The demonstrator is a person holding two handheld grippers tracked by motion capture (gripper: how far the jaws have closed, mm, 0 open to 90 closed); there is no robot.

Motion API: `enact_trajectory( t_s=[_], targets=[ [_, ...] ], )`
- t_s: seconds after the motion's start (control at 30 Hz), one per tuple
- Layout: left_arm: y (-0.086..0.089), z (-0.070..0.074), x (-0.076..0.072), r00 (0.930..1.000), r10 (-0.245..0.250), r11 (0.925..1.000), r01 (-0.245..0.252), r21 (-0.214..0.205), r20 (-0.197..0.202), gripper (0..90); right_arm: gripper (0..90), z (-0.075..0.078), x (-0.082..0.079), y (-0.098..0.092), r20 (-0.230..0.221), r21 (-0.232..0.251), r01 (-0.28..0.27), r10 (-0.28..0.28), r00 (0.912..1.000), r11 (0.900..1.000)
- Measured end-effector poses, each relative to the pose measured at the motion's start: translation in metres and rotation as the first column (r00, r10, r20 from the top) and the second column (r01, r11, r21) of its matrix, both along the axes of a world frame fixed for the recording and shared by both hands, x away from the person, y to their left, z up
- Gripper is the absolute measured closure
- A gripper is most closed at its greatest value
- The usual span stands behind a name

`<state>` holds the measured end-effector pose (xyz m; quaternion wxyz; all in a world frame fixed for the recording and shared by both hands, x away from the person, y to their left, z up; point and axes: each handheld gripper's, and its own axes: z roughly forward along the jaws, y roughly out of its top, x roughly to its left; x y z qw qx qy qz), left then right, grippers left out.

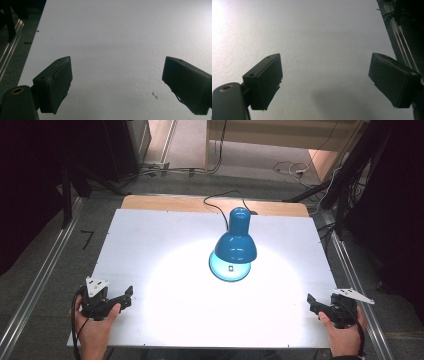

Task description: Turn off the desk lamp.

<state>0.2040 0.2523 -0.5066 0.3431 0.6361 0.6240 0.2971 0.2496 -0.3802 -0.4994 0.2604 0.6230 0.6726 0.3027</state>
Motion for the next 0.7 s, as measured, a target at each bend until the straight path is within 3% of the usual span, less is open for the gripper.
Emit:
enact_trajectory(
  t_s=[0.33, 0.7],
  targets=[
    [-0.004, 0.002, -0.002, 1.0, -0.001, 1.0, 0.001, 0.005, 0.007, 10.3, 10.4, 0.006, -0.003, 0.01, 0.028, -0.006, -0.023, 0.023, 0.9993, 0.9997],
    [-0.009, 0.001, -0.001, 0.9999, -0.012, 0.9999, 0.012, 0.008, 0.007, 10.2, 10.5, 0.008, -0.001, 0.022, 0.028, 0.003, -0.05, 0.05, 0.9983, 0.9987]
  ],
)
